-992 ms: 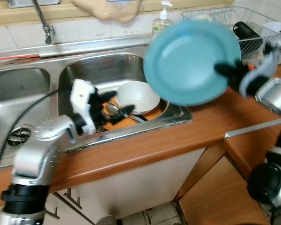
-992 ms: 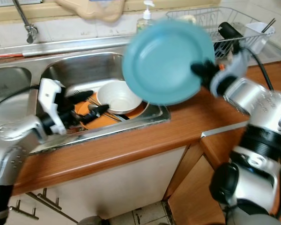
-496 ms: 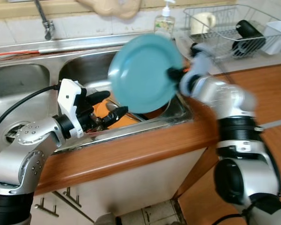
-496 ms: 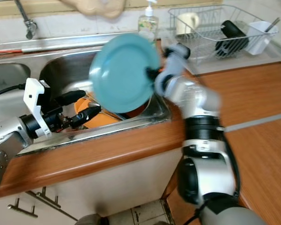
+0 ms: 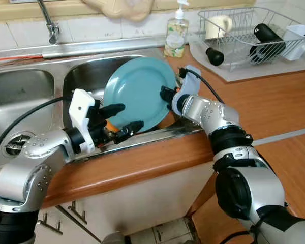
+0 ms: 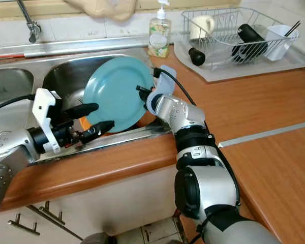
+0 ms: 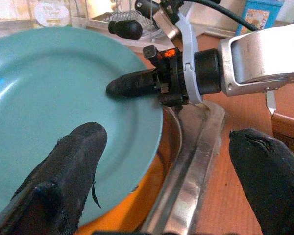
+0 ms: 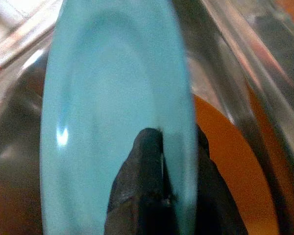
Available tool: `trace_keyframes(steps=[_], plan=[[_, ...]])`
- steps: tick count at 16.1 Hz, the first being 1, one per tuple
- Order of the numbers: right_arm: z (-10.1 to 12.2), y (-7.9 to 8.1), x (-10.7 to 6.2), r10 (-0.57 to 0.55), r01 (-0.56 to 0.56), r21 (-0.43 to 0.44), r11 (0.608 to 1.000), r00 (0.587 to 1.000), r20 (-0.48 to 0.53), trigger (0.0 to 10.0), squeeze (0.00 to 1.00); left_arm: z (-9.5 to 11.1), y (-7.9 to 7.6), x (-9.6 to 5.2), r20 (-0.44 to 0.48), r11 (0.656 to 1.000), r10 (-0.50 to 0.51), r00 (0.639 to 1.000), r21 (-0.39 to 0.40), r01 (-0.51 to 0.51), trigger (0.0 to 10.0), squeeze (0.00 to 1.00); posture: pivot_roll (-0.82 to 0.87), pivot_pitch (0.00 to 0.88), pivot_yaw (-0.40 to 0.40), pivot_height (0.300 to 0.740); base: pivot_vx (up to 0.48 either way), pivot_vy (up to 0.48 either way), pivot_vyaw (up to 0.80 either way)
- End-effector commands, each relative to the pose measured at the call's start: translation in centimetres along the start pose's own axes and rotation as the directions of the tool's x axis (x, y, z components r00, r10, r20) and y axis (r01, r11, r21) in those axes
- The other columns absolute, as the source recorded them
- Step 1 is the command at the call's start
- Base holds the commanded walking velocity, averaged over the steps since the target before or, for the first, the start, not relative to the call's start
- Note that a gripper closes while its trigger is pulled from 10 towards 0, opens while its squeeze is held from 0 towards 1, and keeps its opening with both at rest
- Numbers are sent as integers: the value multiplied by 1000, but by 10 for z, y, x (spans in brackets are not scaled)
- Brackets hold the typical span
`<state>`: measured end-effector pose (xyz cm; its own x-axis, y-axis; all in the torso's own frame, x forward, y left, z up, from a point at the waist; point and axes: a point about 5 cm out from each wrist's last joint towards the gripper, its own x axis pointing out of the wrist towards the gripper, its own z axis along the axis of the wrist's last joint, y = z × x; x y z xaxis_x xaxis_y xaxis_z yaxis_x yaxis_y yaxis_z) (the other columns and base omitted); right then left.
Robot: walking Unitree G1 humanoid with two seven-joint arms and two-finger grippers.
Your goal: Kitchen organization
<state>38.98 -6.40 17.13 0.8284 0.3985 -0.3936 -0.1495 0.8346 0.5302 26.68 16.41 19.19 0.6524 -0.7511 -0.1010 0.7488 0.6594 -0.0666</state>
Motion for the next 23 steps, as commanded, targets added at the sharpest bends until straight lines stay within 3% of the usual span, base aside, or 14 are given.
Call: trace_keyframes(steps=[1,7,10,12,14,18,20,23], plan=[[2,4,2,6,-6,8,1000,1000,-1,10000,1000,3,-3,3,-6,1000,-13,1000,11,13,10000,0,-33,0,-4,740,0,0,0],[10,-11,-1,-16,16,15,1000,1000,2,10000,1000,2,-1,5,-9,1000,-4,1000,9,4,10000,0,-41,0,0,740,0,0,0],[24,-13,-8,26,-24,-71,997,999,21,10000,1000,2,-1,5,-10,1000,0,1000,12,0,10000,0,-45,0,3,740,0,0,0],[40,-19,-23,66,-59,-252,966,998,17,10000,1000,2,0,6,-10,1000,11,1000,15,-11,10000,0,-49,0,6,740,0,0,0],[47,-23,-41,88,-81,-360,929,996,1,10000,1000,0,-1,6,-14,1000,13,1000,14,-13,10000,0,-57,0,10,740,0,0,0],[54,-31,-73,112,-101,-468,878,994,-5,10000,1000,-3,-3,7,-22,1000,14,1000,8,-14,10000,0,-67,0,20,740,0,0,0],[54,-32,-98,138,-103,-518,849,990,30,10000,1000,-3,-4,8,-19,1000,17,1000,3,-17,10000,0,-71,0,23,740,0,0,0],[38,-35,-111,137,-105,-544,833,990,18,10000,1000,-6,-6,8,-22,1000,23,999,-5,-23,10000,0,-76,0,29,740,0,0,0]])
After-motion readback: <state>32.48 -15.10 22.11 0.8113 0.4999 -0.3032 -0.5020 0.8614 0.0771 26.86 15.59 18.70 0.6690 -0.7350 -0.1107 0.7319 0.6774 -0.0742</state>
